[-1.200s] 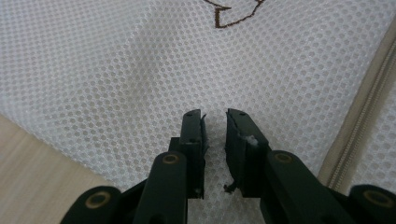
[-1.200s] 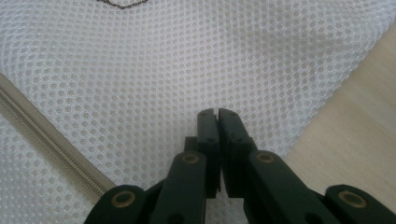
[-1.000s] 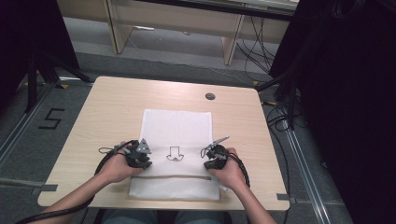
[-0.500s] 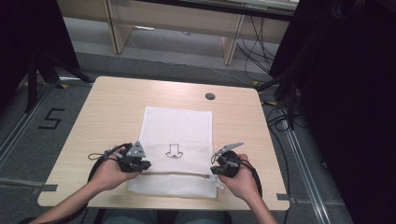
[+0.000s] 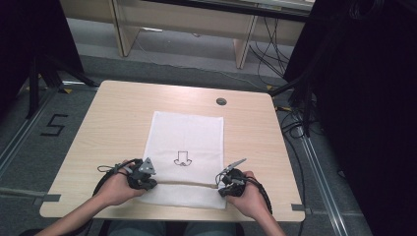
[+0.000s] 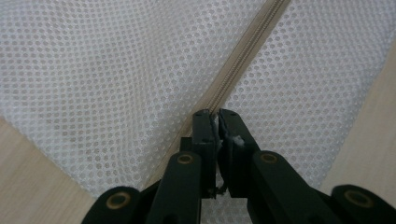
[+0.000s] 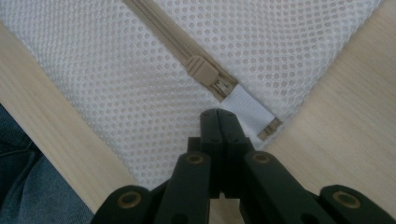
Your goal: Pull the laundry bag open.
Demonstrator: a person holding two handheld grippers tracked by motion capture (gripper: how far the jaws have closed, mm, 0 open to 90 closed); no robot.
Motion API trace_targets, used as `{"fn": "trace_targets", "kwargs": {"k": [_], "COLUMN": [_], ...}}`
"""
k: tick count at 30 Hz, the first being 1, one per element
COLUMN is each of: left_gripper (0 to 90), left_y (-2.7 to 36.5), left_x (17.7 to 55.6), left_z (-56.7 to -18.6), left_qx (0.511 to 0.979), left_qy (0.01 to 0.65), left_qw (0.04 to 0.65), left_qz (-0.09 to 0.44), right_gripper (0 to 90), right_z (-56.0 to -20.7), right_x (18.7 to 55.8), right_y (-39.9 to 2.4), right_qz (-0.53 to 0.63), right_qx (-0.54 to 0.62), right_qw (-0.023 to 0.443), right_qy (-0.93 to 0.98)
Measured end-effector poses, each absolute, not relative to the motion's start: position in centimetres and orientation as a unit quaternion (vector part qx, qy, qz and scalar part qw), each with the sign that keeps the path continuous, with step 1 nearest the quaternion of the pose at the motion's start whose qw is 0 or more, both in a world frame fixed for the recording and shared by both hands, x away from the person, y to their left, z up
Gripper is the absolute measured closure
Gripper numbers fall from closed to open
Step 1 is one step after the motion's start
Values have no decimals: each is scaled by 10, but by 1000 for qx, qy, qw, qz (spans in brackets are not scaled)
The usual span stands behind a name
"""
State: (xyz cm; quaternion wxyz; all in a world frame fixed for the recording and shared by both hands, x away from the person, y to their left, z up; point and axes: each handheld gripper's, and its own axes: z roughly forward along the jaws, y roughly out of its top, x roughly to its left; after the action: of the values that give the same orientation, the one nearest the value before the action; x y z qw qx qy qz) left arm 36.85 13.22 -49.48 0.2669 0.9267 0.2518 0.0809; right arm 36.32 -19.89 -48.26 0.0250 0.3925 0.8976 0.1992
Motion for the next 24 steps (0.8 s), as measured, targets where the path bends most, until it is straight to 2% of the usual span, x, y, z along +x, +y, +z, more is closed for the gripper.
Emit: {"fn": "trace_targets", "kwargs": {"k": [8, 12, 15, 18, 24], "left_gripper": [823, 767, 685, 604, 510], "left_y": [132, 129, 122, 110, 83], "left_x": [368, 368, 369, 372, 373], "left_z": [-493, -489, -488, -486, -484], "left_qx": [925, 911, 888, 876, 881], "left_qy": [258, 253, 248, 241, 216], "left_qw": [261, 308, 376, 408, 413], "left_qz": [95, 102, 94, 93, 76], "right_gripper": [893, 880, 875, 885, 900], "right_z": [-482, -471, -463, -467, -473], "right_x": [362, 364, 369, 373, 378], "right_y": [-193, -197, -203, -208, -206], "right_qz": [202, 227, 244, 243, 240], "right_qx": [388, 394, 396, 399, 408], "right_qw": [26, 35, 64, 64, 56], "right_qy": [899, 890, 883, 882, 879]}}
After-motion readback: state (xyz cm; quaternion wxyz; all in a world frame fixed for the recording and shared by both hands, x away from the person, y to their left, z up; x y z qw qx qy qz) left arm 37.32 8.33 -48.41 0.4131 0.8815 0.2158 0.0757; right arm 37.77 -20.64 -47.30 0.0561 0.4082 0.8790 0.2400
